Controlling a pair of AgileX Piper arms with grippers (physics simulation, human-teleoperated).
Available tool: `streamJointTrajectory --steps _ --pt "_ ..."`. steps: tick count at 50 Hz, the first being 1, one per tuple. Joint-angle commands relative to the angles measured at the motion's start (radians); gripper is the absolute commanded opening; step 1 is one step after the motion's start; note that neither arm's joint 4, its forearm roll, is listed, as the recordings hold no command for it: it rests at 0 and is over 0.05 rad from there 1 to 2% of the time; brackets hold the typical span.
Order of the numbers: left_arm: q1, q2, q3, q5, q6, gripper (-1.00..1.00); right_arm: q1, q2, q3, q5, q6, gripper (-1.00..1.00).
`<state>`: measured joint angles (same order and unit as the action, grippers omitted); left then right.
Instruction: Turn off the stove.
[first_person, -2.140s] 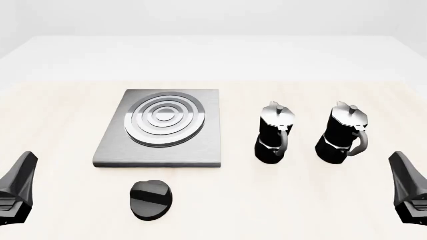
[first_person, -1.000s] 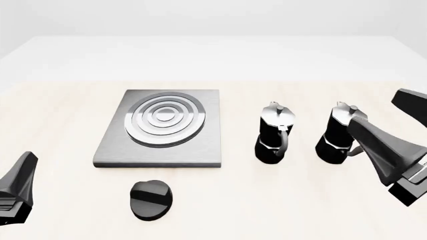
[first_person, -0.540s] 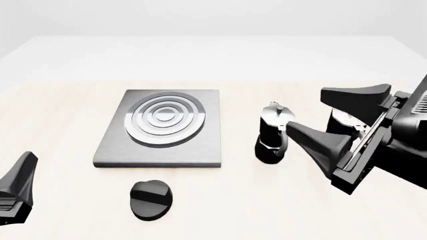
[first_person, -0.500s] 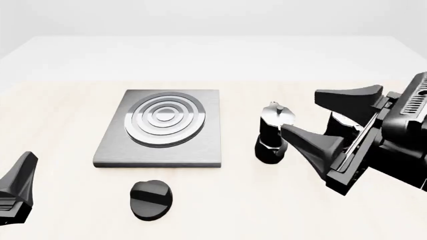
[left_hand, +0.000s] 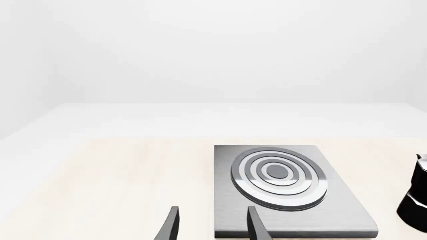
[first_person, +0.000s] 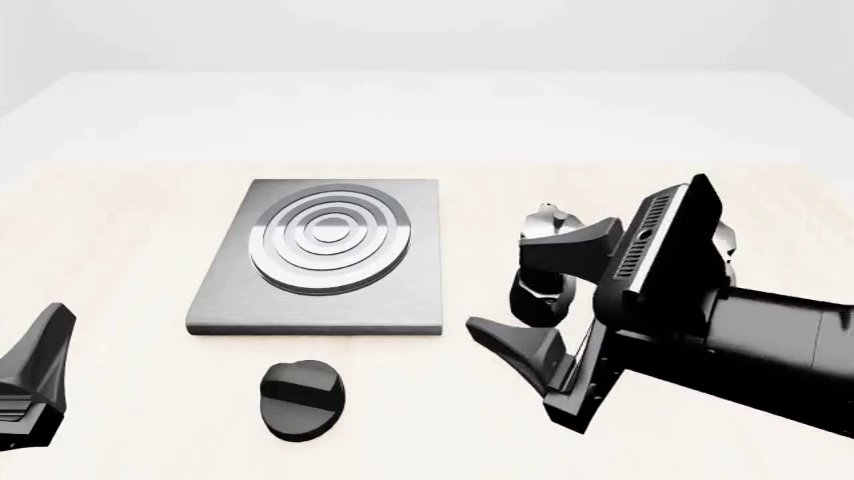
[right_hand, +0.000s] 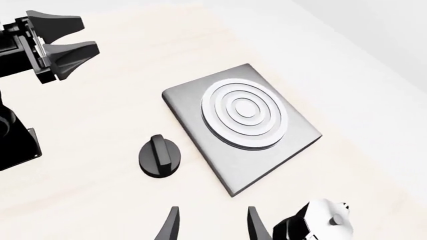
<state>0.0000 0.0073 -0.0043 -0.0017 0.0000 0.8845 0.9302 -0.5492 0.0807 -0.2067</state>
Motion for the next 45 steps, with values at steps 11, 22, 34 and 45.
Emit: streamJointTrajectory --steps 11,22,34,45 --pt "0.000 0.000 0.000 0.000 0.000 1.00 0.103 0.203 -0.038 -0.119 0.005 1.00" --pt "0.000 0.000 0.000 0.000 0.000 1.00 0.146 0.279 -0.042 -0.174 0.011 1.00" --pt "0.000 0.000 0.000 0.000 0.000 1.00 0.185 0.339 -0.028 -0.235 0.024 1.00" --pt "0.000 0.000 0.000 0.000 0.000 1.00 0.193 0.415 -0.049 -0.274 0.030 1.00"
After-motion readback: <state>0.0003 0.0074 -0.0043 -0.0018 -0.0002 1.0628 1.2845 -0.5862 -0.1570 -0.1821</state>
